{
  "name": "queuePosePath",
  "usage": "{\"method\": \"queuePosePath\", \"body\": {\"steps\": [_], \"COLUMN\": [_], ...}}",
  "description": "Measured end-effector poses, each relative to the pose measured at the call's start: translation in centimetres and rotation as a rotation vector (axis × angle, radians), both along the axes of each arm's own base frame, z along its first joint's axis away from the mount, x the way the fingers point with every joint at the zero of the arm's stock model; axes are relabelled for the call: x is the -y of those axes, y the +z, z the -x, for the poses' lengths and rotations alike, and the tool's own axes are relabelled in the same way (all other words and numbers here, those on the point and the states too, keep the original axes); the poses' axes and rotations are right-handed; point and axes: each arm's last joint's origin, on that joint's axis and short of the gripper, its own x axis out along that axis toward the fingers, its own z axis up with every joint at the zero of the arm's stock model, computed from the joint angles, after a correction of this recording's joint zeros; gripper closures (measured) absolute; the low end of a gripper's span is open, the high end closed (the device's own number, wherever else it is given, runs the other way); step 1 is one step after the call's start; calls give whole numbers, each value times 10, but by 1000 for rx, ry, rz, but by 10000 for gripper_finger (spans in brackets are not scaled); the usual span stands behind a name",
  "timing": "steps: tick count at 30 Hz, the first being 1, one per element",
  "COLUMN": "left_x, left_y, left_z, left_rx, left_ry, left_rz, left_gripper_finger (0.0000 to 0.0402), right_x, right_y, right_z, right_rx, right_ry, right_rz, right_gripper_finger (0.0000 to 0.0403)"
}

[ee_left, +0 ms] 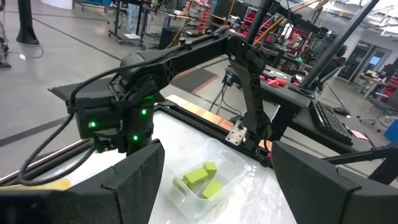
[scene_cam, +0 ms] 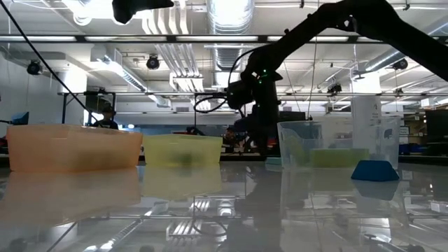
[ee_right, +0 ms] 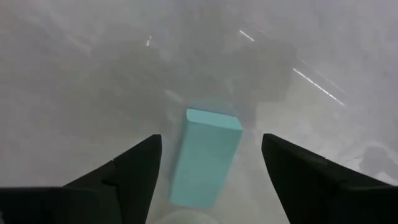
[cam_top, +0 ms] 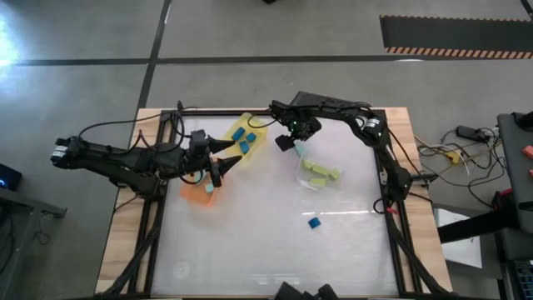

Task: Sort & place blocks by color
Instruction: Put the light blue block into the orange bin

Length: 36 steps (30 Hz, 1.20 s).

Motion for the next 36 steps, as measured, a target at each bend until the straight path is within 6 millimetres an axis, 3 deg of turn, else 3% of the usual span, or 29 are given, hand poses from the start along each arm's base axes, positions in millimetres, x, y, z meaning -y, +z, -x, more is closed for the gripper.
{"method": "queuePosePath", "body": {"steps": [10, 23, 36], "left_x": [-1, -1, -1], "left_y": [0, 1, 2], "left_z": [0, 1, 1], "left_rx": [1, 3, 12], "left_ry": [42, 46, 46], "left_rz": [-3, -3, 0], "left_gripper_finger": [123, 123, 123], "right_x": [1, 0, 1], "right_y": [-12, -15, -8], "right_z": [-4, -5, -5], "right_rx": [5, 11, 19], "right_ry": [-1, -3, -3], "right_rz": [-20, -35, -29], "right_gripper_finger": [166, 280, 274]}}
